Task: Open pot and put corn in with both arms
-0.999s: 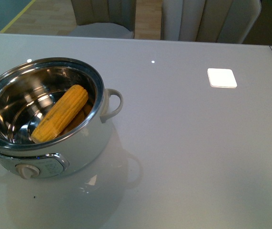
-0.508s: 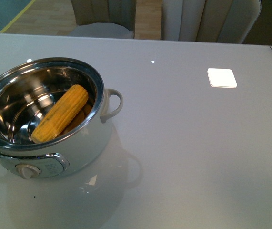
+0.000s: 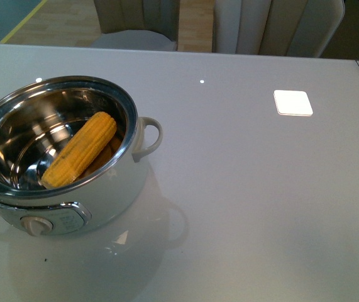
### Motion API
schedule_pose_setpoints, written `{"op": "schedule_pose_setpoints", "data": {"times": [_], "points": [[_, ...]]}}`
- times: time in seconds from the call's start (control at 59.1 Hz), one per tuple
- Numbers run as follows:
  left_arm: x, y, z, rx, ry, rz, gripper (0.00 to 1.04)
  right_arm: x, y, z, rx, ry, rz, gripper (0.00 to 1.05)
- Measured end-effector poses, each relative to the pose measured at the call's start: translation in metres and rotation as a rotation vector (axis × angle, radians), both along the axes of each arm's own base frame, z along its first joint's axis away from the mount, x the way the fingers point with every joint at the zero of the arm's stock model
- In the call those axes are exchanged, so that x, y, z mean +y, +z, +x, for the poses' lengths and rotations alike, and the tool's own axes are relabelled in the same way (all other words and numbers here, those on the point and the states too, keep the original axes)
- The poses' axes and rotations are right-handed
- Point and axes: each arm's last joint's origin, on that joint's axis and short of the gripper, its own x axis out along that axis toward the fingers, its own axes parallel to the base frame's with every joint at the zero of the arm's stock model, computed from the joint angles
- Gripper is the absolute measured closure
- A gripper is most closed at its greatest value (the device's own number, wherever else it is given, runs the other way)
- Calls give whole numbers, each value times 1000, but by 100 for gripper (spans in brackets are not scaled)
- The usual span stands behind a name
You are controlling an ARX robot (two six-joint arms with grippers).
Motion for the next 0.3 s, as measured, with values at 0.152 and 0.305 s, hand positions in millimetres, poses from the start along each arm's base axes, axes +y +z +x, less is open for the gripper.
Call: {"op": "schedule_pose_setpoints", "data": {"times": [0.152,0.305], "points": [[0,0,0,0,0,0,7,0,0,0,0,0,0,9],[0,0,0,0,0,0,7,0,0,0,0,0,0,9]]}}
